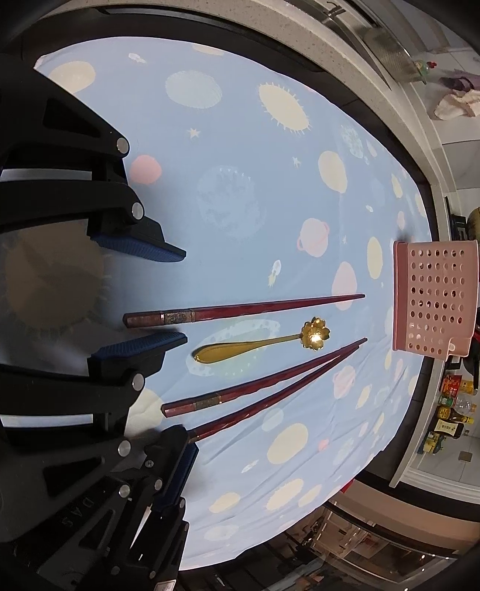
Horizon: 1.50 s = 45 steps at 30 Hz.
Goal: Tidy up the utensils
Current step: 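Move the left tool to a dark-red chopstick while the right tool approaches another red chopstick, then close the left gripper on the dark-red chopstick while the right gripper closes on its chopstick, then lift the dark-red chopstick with the left tool while the right tool lifts its chopstick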
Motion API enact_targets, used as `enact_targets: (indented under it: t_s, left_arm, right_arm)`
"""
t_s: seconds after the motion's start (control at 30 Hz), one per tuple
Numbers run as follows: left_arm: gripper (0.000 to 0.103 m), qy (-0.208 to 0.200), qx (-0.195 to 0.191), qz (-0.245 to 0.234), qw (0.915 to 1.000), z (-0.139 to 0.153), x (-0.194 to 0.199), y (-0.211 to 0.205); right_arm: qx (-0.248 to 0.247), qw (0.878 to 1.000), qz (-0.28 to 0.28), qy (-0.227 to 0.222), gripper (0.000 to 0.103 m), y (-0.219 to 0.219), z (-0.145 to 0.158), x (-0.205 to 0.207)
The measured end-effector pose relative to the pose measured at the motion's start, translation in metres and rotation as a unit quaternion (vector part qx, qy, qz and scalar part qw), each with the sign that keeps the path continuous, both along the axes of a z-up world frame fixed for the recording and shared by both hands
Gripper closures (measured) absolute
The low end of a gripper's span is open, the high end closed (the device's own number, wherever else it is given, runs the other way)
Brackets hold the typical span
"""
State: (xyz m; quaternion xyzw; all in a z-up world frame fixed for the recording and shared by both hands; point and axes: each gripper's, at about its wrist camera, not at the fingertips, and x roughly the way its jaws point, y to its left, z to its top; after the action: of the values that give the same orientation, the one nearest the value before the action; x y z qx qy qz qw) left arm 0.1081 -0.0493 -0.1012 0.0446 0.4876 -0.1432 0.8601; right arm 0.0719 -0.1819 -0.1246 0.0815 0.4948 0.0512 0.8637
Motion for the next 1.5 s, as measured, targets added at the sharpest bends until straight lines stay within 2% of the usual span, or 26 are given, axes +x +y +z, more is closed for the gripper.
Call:
enact_targets:
  t_s: [0.2, 0.37, 0.53, 1.1, 1.3, 1.5]
  left_arm:
    - [0.067, -0.003, -0.005, 0.001, 1.0, 0.0, -0.001, 0.002]
    - [0.087, 0.002, -0.022, 0.002, 0.9998, 0.0, -0.001, 0.006]
    - [0.096, 0.008, -0.036, 0.001, 0.9993, 0.0, -0.002, 0.008]
    - [0.096, -0.017, -0.06, 0.007, 0.998, 0.03, -0.008, 0.015]
    - [0.096, -0.043, -0.073, 0.015, 0.9963, 0.058, -0.004, 0.021]
    - [0.096, -0.085, -0.084, 0.027, 0.9924, 0.098, 0.004, 0.028]
  right_arm:
    - [0.004, 1.0, -0.002, 0.0, 0.094, -0.001, 0.0, 0.0]
    - [0.007, 1.0, -0.004, 0.0, 0.095, -0.003, 0.0, -0.001]
    - [0.009, 1.0, -0.008, -0.001, 0.095, -0.005, 0.001, -0.003]
    - [0.022, 0.999, -0.028, -0.024, 0.096, -0.018, 0.018, -0.01]
    - [0.037, 0.997, -0.047, -0.056, 0.096, -0.03, 0.044, -0.011]
    - [0.047, 0.991, -0.066, -0.104, 0.096, -0.045, 0.083, -0.007]
